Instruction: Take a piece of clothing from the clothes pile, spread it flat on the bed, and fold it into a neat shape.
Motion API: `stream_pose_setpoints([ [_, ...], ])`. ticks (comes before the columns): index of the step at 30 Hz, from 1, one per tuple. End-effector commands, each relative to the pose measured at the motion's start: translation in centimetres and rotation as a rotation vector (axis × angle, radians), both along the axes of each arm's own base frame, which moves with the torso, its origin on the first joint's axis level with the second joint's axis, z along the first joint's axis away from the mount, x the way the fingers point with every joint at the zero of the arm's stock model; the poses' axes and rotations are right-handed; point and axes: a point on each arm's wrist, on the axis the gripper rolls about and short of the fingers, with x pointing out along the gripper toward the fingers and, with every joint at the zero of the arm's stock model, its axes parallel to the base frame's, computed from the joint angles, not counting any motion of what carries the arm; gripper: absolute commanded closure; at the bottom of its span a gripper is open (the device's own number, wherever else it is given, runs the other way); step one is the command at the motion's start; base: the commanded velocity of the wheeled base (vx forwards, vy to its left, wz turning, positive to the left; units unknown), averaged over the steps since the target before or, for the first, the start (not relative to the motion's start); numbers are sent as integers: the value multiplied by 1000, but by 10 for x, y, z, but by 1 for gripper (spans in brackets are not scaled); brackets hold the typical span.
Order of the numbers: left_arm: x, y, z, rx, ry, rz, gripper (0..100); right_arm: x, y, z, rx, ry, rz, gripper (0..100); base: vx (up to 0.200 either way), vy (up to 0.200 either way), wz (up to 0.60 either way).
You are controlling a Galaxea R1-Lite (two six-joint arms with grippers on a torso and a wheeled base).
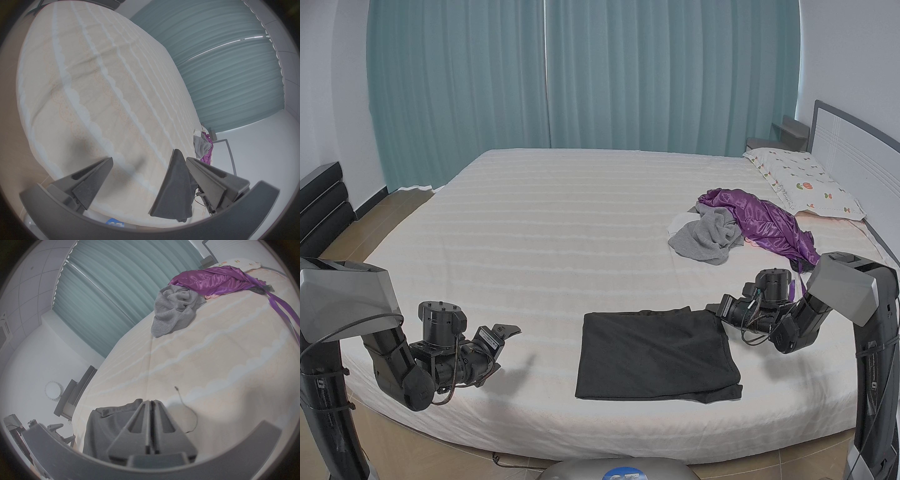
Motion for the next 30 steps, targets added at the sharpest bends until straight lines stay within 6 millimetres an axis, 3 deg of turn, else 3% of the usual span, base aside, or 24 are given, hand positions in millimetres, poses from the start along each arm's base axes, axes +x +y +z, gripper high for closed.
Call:
stream_pose_setpoints([
  [1,0,0,0,0,-1,1,0,4,-11,1,2,-9,-23,100,0,0,0],
  [29,0,0,0,0,-1,1,0,13,-20,-10,16,8,-58,100,0,0,0],
  [30,0,0,0,1,0,1,0,12,-20,-12,15,18,-58,0,0,0,0],
])
